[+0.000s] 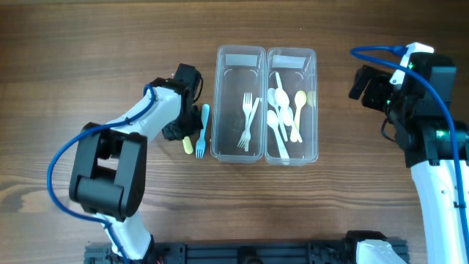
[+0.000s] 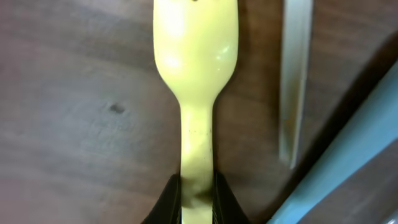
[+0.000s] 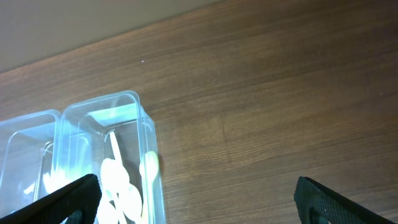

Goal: Pack container
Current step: 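Grasp the yellow fork with the left gripper and drop it in the left container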

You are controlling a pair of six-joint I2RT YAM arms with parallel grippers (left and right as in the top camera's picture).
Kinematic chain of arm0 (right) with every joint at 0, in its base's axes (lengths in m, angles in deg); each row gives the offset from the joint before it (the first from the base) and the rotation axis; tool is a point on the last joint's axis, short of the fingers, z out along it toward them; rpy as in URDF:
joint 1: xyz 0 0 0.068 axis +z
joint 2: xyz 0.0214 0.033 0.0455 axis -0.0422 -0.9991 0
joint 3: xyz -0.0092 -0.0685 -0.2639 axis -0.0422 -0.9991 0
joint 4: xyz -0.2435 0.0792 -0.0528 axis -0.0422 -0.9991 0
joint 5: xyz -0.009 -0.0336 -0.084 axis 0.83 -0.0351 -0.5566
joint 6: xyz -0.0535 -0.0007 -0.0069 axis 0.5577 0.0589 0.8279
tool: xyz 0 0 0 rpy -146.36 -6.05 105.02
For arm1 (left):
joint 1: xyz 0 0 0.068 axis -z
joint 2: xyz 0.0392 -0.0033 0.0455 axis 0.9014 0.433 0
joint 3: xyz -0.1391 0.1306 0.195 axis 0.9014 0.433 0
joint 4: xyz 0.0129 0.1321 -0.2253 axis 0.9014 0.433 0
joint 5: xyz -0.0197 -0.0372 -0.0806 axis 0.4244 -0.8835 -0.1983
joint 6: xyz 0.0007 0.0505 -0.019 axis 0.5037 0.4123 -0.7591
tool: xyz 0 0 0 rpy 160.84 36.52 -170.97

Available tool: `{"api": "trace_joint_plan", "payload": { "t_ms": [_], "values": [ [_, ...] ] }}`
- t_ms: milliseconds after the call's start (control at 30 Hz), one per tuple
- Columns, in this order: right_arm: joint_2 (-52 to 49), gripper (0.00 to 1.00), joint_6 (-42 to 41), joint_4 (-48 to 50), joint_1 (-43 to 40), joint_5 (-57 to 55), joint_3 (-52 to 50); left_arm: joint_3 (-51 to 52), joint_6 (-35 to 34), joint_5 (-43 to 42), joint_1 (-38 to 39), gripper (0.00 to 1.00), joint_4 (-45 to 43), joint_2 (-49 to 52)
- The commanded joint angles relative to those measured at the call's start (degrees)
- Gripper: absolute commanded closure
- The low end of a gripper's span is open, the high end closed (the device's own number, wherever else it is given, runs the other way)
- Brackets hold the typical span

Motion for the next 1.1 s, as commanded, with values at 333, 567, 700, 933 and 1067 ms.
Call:
{"api": "trace_joint_plan", "payload": {
  "t_ms": [333, 567, 700, 933, 1067],
  "values": [
    [-0.39, 0.0, 0.48, -0.04, -0.09, 0.87, 0.55, -3.43, 10.69, 0.52, 14.75, 0.94, -4.04, -27.87],
    [-0.39, 0.0, 0.5, -0.04, -0.09, 0.87, 0.55, -3.43, 14.05, -0.96, 17.75, 0.86, -19.32, -8.04],
    [-0.39, 0.0, 0.48, -0.02, -0.09, 0.87, 0.55, -3.48, 14.05, -0.96, 17.75, 0.62, -18.27, -9.09],
    [-0.39, 0.0, 0.5, -0.04, -0.09, 0.87, 0.55, -3.48, 5.7, 4.44, 13.11, 0.3, -12.13, -24.48],
    [-0.39, 0.01, 0.5, -0.04, -0.09, 0.87, 0.55, -3.45, -7.63, 4.39, 2.32, 0.48, -8.5, -22.08]
  ]
}}
